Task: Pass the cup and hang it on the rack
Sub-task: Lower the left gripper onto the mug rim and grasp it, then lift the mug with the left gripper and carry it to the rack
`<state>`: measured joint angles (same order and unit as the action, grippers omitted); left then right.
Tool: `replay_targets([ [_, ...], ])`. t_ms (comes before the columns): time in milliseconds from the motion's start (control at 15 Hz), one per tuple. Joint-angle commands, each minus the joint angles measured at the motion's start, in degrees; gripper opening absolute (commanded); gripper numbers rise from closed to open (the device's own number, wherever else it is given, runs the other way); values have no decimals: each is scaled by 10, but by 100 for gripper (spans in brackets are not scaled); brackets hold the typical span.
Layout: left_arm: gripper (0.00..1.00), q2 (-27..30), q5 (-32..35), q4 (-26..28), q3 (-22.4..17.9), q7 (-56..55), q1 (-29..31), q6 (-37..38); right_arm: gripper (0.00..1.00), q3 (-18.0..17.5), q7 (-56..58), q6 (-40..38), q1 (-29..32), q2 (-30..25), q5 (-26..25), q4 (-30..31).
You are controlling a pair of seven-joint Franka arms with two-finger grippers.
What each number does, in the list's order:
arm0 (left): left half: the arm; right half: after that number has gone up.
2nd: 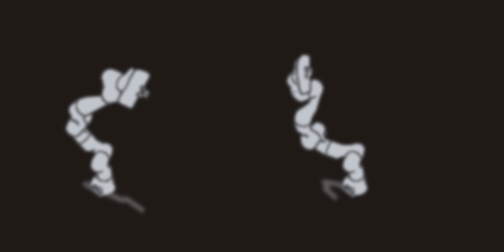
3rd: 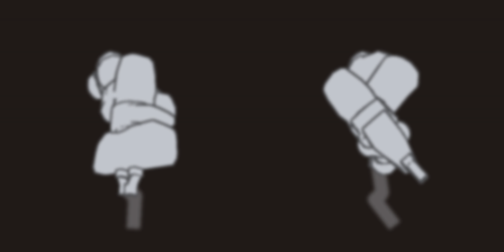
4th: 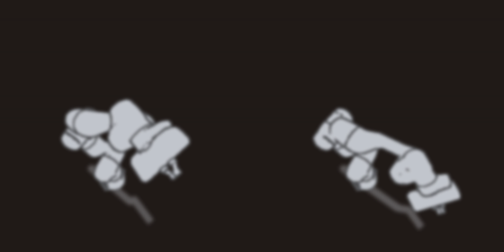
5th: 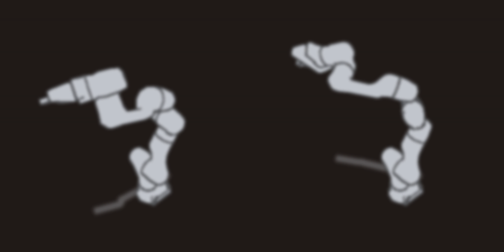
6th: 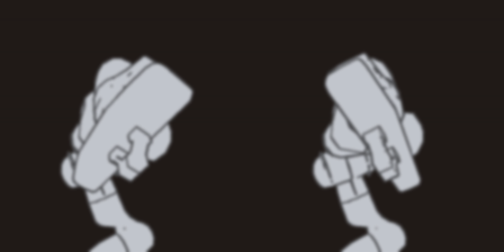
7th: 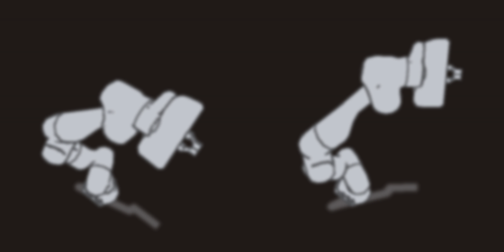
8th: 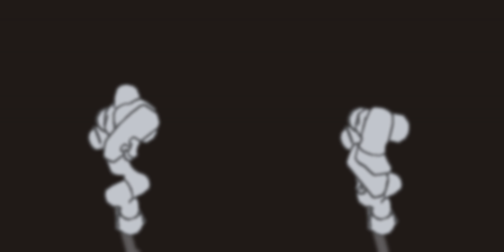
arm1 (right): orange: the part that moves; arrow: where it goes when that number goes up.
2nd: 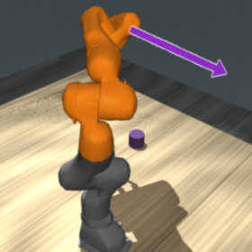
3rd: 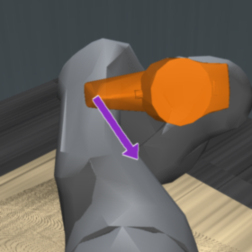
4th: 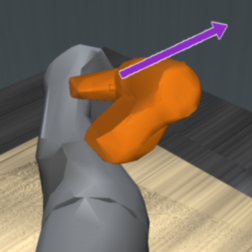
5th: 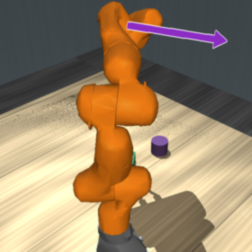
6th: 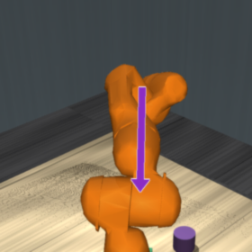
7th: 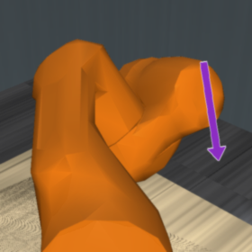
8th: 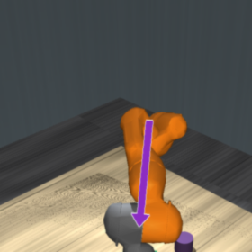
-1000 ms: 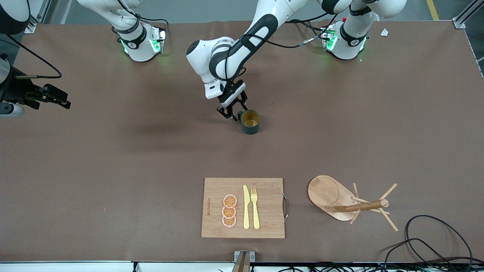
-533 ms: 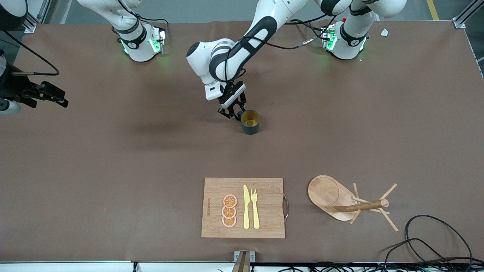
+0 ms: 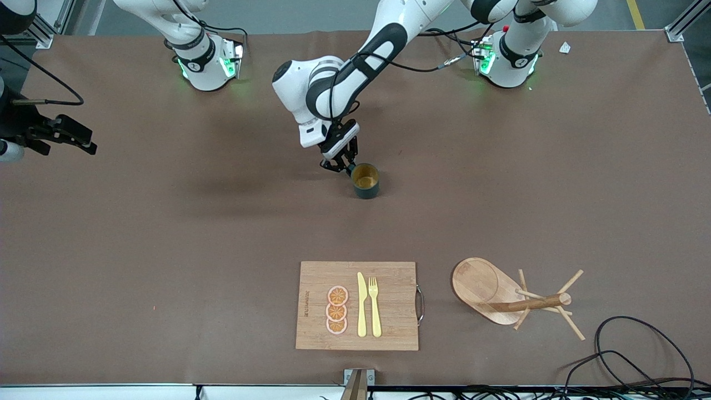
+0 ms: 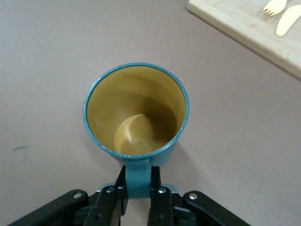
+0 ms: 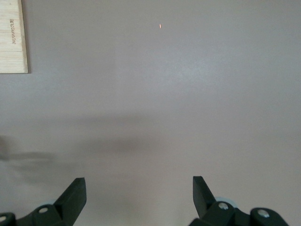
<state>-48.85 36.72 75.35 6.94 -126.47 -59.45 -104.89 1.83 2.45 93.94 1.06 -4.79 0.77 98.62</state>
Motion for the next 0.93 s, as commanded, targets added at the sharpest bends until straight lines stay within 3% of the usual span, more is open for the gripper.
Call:
replay_targets([
  [0, 3, 42, -22, 0, 2, 41, 28, 10, 100, -3, -4, -4, 4, -30, -6, 23],
  [200, 1, 88, -74, 0, 5, 103, 66, 7, 100, -3, -4, -8, 4, -34, -6, 23],
  [533, 1, 182, -235, 0, 5, 278, 172, 5, 100, -3, -6, -27, 7, -51, -2, 25],
  [867, 1, 231, -399, 0, 6, 414, 287, 5, 100, -4, -5, -34, 6, -61, -2, 23],
])
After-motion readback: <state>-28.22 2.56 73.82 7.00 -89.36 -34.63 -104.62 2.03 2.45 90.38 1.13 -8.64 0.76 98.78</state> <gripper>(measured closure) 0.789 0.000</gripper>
